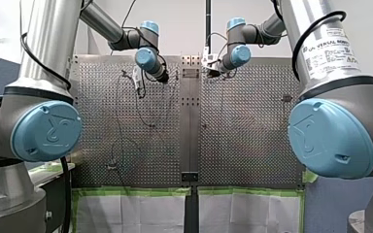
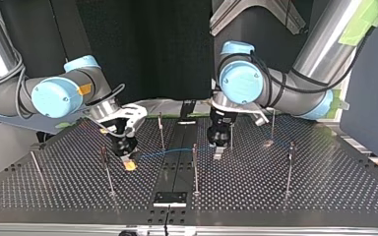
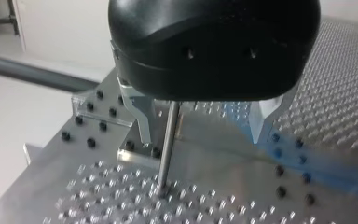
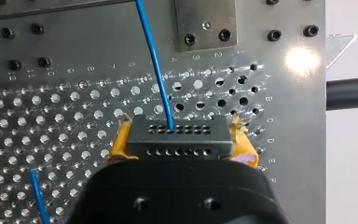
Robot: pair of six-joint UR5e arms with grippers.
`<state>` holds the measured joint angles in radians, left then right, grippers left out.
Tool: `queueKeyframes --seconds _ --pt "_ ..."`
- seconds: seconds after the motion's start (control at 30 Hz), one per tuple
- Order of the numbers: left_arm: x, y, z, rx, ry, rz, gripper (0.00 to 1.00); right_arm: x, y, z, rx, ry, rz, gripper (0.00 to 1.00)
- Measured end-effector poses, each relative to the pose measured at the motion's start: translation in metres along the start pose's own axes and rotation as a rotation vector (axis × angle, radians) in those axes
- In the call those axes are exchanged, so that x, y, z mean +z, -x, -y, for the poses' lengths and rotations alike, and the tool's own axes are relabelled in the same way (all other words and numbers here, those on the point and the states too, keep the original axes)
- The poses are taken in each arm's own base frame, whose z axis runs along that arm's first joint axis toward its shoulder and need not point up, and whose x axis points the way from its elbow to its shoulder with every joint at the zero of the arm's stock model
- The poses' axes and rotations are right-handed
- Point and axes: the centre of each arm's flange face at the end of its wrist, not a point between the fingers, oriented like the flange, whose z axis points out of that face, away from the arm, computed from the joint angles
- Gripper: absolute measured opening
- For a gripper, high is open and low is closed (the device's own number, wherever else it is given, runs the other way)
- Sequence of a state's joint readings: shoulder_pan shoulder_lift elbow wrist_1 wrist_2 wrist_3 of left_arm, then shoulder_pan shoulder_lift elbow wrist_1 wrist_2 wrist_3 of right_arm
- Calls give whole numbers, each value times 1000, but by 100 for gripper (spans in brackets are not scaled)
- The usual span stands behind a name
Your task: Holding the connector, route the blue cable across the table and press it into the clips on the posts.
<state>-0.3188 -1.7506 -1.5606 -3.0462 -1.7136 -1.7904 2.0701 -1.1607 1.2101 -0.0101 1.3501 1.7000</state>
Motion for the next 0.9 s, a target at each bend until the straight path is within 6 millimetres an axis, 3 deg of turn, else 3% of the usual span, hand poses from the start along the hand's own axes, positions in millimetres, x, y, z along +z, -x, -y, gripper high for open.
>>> queueKeyframes --seconds 0.3,0.6,0.9 --pt "-38 7 10 1 -53 -49 100 0 1 3 0 -4 3 0" --pt "-73 36 32 19 -96 13 100 -2 -1 2 1 -3 4 0" --pt "-77 38 61 13 -111 70 100 -8 -13 -1 4 7 -5 0"
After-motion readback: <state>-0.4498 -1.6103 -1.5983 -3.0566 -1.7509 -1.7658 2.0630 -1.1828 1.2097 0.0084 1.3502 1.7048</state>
